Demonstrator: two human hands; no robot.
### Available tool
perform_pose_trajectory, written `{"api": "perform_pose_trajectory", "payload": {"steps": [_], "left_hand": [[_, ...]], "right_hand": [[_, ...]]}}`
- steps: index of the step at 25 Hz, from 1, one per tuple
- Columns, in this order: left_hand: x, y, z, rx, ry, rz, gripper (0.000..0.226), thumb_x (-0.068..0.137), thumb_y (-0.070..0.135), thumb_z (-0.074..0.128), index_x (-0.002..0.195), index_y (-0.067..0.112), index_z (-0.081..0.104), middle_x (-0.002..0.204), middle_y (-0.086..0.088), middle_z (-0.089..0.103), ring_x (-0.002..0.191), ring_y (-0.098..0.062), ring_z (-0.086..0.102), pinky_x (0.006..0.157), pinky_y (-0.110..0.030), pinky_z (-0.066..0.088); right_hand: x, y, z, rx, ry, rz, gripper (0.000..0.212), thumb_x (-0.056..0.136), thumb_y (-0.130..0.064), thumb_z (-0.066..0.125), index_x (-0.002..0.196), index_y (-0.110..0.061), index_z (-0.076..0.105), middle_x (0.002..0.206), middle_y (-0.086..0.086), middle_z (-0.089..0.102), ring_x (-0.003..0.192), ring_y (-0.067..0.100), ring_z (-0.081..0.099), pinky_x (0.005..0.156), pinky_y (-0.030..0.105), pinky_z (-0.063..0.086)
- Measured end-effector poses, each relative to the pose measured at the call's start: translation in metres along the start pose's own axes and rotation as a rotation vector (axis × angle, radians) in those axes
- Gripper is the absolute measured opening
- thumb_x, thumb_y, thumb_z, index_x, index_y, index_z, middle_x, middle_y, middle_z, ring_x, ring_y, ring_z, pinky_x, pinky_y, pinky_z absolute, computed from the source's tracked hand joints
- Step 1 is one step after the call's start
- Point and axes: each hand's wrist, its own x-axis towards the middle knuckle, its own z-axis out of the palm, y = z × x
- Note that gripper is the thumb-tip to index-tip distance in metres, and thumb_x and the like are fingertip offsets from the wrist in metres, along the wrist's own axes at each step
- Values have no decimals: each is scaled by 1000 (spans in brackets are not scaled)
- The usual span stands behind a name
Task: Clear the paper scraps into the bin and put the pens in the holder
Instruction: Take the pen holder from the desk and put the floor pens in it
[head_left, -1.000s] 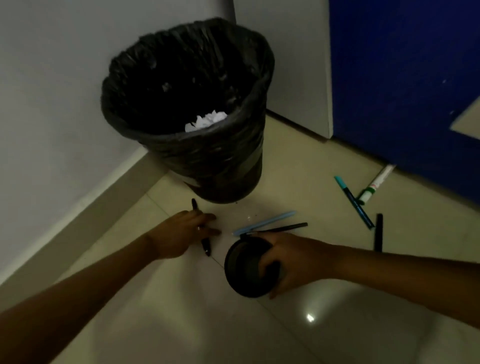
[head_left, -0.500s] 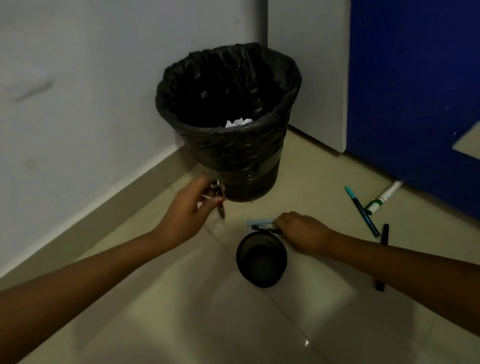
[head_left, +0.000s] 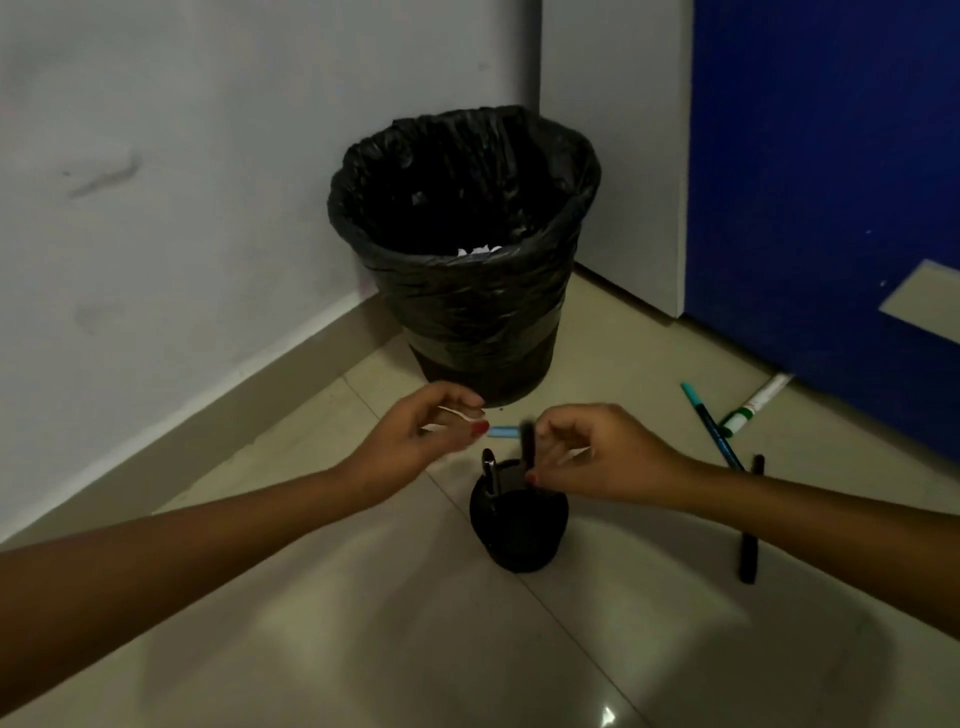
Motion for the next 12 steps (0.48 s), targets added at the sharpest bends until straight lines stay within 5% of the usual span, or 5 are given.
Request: {"api": "perform_pose_trajectory", "payload": {"steps": [2,5,9,12], "left_hand": [[11,0,1,-65,84,-24,23,84,2,60,87,25,58,92,-5,61,82,-6,59,72,-11,48],[26,-15,2,31,80,-45,34,83,-9,55,84,25,58,86,0,60,82,-12,57,82,-27,47],[39,-27,7,21,80,-75,36,83,-10,53,83,25,57,80,0,60,77,-15,57,80,-30,45],[53,-25,12,98,40,-66,25,84,-6,54,88,18,58,82,-3,60,84,-20,57,78,-25,44]], "right_hand": [[5,12,-8,-21,69,-80,13,79,-1,66,89,-9,66,84,5,67,76,9,63,65,11,51],[37,47,-30,-234,198,-77,14,80,-3,60,92,-7,66,85,1,64,73,2,59,67,17,48],[70,103,-17,-977,-116,34,35,85,-19,57,117,-8,51,118,15,52,104,29,50,83,41,49],[74,115,0,-1107,-93,-27,28,91,-11,46,117,-2,48,118,20,52,103,34,49,79,44,48]]}}
